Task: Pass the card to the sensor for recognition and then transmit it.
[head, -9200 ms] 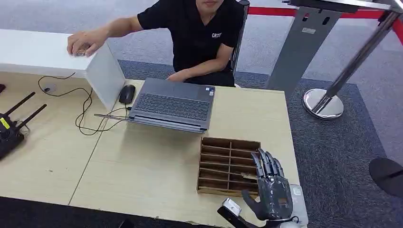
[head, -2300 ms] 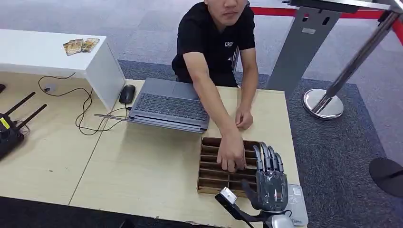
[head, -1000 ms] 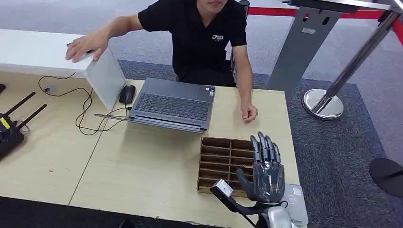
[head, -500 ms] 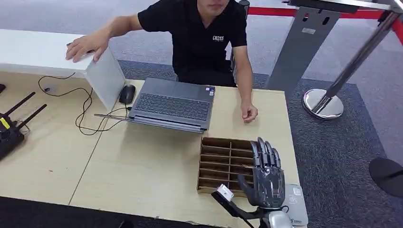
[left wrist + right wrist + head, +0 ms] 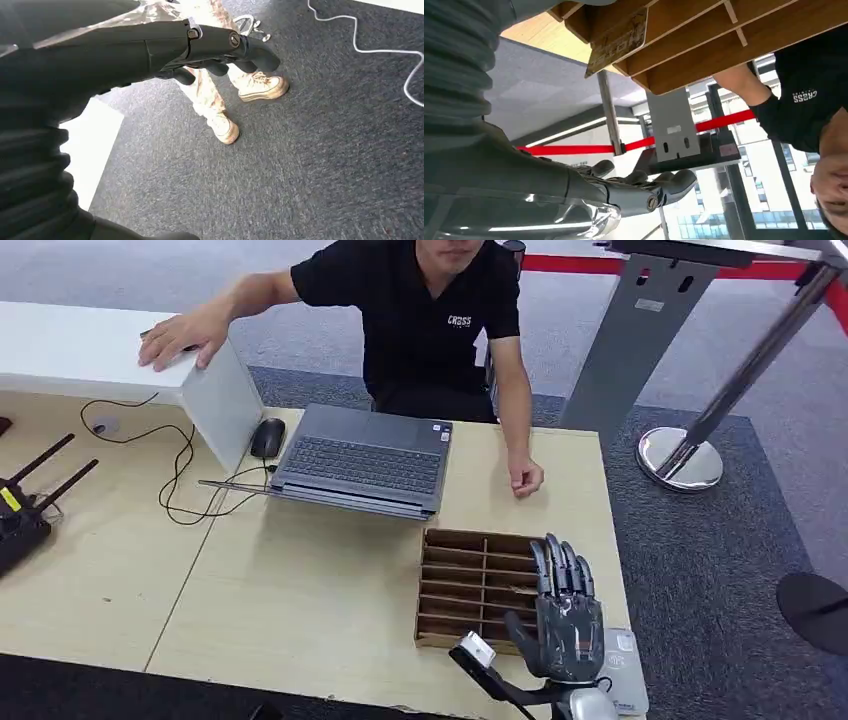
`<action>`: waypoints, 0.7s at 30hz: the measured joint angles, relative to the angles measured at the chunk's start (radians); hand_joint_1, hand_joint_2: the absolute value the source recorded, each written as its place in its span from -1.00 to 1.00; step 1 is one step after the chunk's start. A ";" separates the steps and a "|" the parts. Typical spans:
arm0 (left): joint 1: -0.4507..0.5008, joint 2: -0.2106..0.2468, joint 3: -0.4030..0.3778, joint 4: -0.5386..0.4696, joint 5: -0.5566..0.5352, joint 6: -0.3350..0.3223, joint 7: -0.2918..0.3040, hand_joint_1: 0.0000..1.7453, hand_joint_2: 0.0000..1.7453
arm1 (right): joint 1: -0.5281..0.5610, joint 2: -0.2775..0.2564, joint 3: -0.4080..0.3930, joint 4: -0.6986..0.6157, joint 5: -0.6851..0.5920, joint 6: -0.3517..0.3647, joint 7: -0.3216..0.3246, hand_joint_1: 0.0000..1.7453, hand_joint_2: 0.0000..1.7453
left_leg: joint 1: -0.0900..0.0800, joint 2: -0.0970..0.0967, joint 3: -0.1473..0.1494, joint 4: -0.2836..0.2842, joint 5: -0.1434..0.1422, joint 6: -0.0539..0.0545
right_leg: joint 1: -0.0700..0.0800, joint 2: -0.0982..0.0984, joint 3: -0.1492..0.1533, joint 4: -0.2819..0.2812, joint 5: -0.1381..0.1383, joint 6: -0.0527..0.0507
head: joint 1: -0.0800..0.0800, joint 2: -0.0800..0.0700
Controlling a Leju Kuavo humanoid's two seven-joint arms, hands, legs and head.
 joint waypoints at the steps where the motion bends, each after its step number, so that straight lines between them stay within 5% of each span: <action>1: 0.000 0.000 0.000 0.000 0.000 0.000 0.000 -1.00 1.00 | 0.000 0.000 0.000 0.000 -0.001 0.000 0.000 -1.00 1.00 | 0.000 0.000 0.000 0.000 0.000 0.000 | 0.000 0.000 0.000 0.000 0.000 0.000 | 0.000 0.000; 6: 0.000 0.000 0.000 0.000 -0.001 0.000 0.000 -1.00 1.00 | 0.000 -0.001 0.000 0.000 -0.005 0.000 0.000 -0.92 1.00 | 0.000 0.000 0.000 0.000 0.000 0.000 | 0.000 0.000 0.000 0.000 0.000 0.000 | 0.000 0.000; 7: 0.000 0.000 0.000 0.000 -0.001 0.000 0.000 -1.00 1.00 | 0.000 -0.001 0.000 0.000 -0.006 -0.001 0.000 -0.60 1.00 | 0.000 0.000 0.000 0.000 0.000 0.000 | 0.000 0.000 0.000 0.000 0.000 0.000 | 0.000 0.000; 8: 0.000 0.000 0.000 0.000 -0.001 0.000 0.000 -1.00 1.00 | 0.000 -0.001 0.000 0.000 -0.006 -0.001 0.000 -0.54 1.00 | 0.000 0.000 0.000 0.000 0.000 0.000 | 0.000 0.000 0.000 0.000 0.000 0.000 | 0.000 0.000; 10: 0.000 0.000 0.000 0.000 -0.001 0.000 0.000 -1.00 1.00 | 0.000 -0.001 0.000 0.000 -0.009 -0.002 0.000 -0.74 1.00 | 0.000 0.000 0.000 0.000 0.000 0.000 | 0.000 0.000 0.000 0.000 0.000 0.000 | 0.000 0.000; 21: 0.000 0.000 0.000 0.000 -0.003 0.000 -0.003 -1.00 1.00 | 0.000 -0.002 0.000 0.000 -0.010 -0.005 0.000 -0.82 1.00 | 0.000 0.000 0.000 0.000 0.000 0.000 | 0.000 0.000 0.000 0.000 0.000 0.000 | 0.000 0.000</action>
